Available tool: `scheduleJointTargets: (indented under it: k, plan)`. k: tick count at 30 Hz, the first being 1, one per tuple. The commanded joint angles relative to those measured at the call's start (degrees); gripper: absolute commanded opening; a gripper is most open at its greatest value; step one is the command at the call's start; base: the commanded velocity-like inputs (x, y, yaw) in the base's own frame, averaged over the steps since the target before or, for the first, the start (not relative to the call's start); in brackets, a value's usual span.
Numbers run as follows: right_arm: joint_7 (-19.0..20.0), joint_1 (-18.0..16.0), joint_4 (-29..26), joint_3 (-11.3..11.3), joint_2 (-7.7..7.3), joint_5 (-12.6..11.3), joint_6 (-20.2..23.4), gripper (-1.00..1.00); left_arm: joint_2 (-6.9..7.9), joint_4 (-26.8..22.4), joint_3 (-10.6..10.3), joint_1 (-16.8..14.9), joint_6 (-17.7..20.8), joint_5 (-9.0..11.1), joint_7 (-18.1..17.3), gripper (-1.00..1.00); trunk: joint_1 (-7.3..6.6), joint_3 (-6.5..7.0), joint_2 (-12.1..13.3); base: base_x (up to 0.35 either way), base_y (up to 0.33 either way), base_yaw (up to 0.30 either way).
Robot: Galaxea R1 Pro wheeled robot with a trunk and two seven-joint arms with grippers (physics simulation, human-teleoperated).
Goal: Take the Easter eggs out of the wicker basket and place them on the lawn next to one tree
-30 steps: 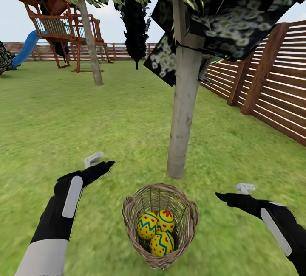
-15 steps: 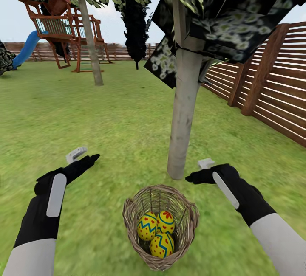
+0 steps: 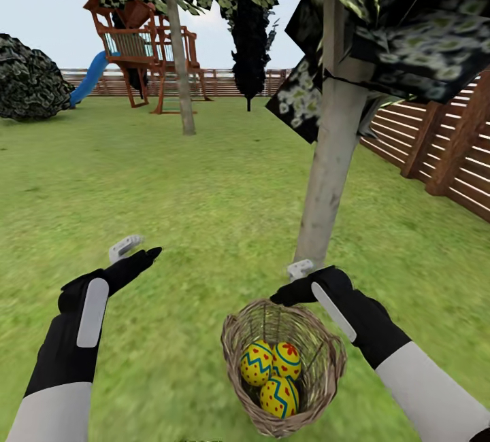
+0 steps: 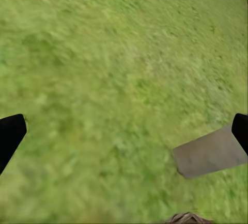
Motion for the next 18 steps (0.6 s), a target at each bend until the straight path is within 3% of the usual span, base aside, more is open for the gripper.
scheduleJointTargets:
  k: [1, 4, 8, 10, 11, 15, 18]
  plan:
    - [0.3, 0.0, -0.1, 0.1, 0.09, 0.3, 0.2, 1.00, -0.02, 0.0, 0.1, -0.1, 0.3, 0.6, 0.5, 1.00, -0.01, -0.06, 0.0, 0.000, 0.000, 0.300]
    - [0.3, 0.0, 0.0, 0.2, 0.26, 0.3, 0.2, 1.00, 0.01, 0.0, 0.1, -0.1, 0.3, 0.6, 0.5, 1.00, -0.01, -0.06, 0.0, 0.000, 0.000, 0.254]
    - [0.2, 0.5, 2.1, 0.2, 0.31, 0.4, -0.1, 1.00, -0.05, 0.0, 0.1, -0.1, 0.3, 0.6, 0.5, 1.00, -0.01, -0.06, 0.0, 0.000, 0.000, 0.045]
    - [0.2, 0.6, 6.4, 0.1, 0.30, 0.4, -0.2, 1.00, -0.06, 0.0, 0.2, -0.1, 0.3, 0.7, 0.5, 1.00, -0.01, -0.06, 0.0, 0.000, 0.000, 0.008]
    - [0.5, 0.3, 10.7, 0.1, 0.76, 0.2, -0.2, 1.00, -0.03, 0.0, 0.2, -0.1, 0.3, 0.7, 0.5, 1.00, -0.01, -0.06, 0.0, 0.000, 0.000, 0.002]
    - [0.7, -1.2, 19.1, -0.1, 2.88, 0.1, -0.6, 1.00, 0.00, 0.0, 0.3, -0.1, 0.3, 0.7, 0.4, 1.00, -0.01, -0.06, 0.0, 0.000, 0.000, 0.001]
    - [1.5, -2.6, 22.6, -0.3, 3.09, 0.1, -1.0, 1.00, 0.01, 0.0, 0.3, -0.1, 0.3, 0.7, 0.4, 1.00, -0.01, -0.06, 0.0, 0.000, 0.000, 0.000]
